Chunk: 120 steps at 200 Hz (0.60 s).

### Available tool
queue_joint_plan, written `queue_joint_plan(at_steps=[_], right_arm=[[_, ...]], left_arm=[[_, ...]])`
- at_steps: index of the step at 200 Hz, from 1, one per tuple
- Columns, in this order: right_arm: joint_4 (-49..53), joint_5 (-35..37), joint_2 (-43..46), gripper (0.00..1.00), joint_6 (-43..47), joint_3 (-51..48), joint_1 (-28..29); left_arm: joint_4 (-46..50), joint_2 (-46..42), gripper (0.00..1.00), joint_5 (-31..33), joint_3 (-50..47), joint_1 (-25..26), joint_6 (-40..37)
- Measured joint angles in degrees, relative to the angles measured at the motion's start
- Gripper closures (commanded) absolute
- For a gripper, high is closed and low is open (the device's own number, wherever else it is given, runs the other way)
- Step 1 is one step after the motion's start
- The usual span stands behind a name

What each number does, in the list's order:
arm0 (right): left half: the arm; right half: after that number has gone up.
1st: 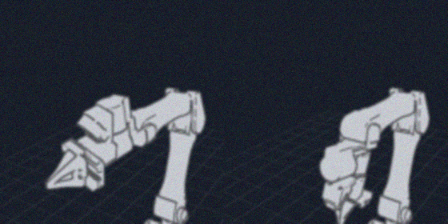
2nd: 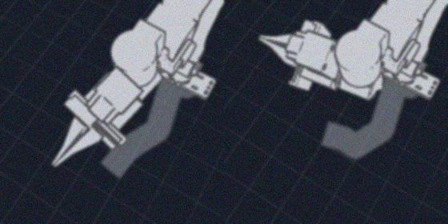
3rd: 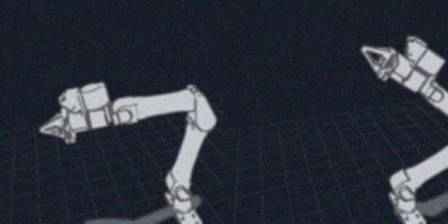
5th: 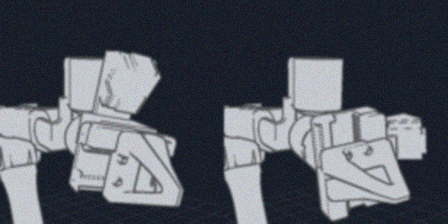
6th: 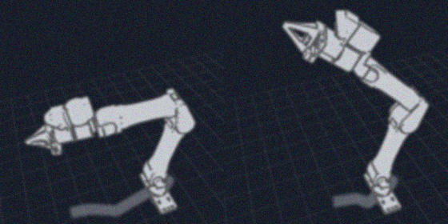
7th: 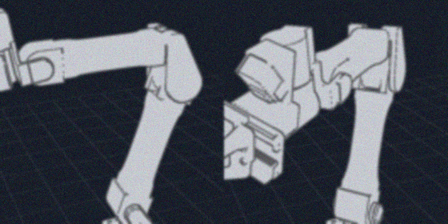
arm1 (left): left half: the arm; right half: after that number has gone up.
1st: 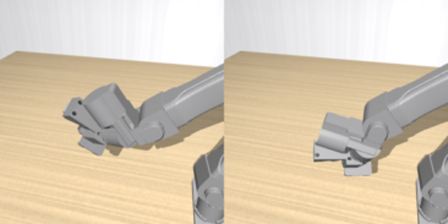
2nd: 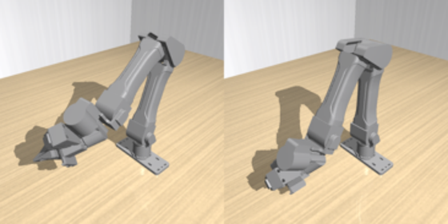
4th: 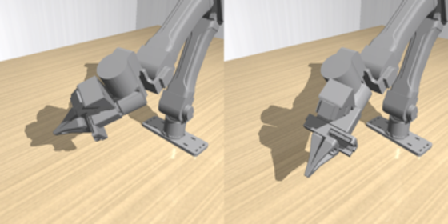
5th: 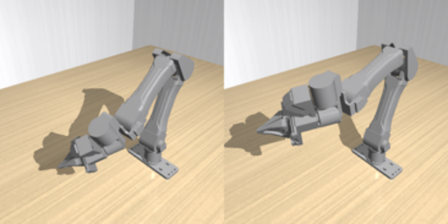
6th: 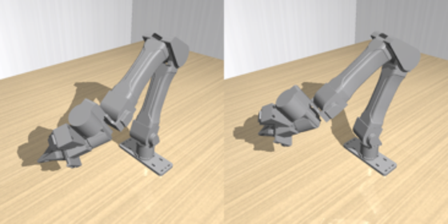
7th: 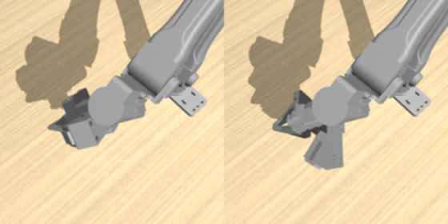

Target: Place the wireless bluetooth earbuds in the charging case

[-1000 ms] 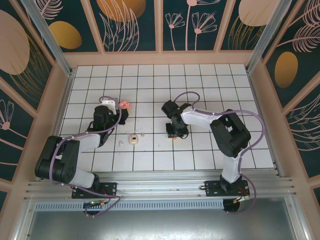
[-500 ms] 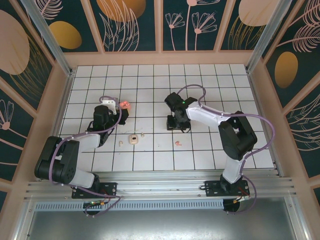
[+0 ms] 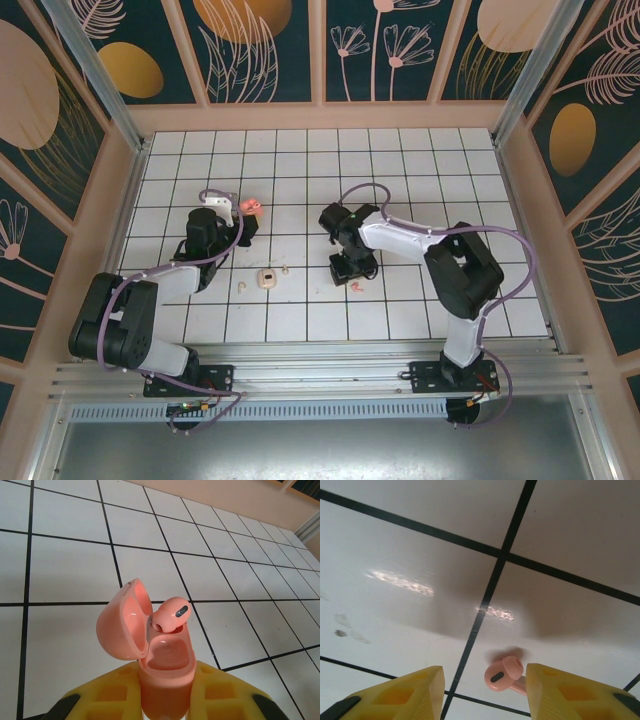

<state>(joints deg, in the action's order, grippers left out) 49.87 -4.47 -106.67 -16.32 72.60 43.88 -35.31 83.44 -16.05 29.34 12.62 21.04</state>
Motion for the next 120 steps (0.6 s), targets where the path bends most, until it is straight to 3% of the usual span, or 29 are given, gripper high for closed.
queue_joint_plan(at_steps=[120], right_arm=[[1.2, 0.2, -2.3, 0.62, 3.0, 0.0, 0.0]], left_arm=[[0.0, 0.0, 0.91, -0.4, 0.2, 0.0, 0.0]])
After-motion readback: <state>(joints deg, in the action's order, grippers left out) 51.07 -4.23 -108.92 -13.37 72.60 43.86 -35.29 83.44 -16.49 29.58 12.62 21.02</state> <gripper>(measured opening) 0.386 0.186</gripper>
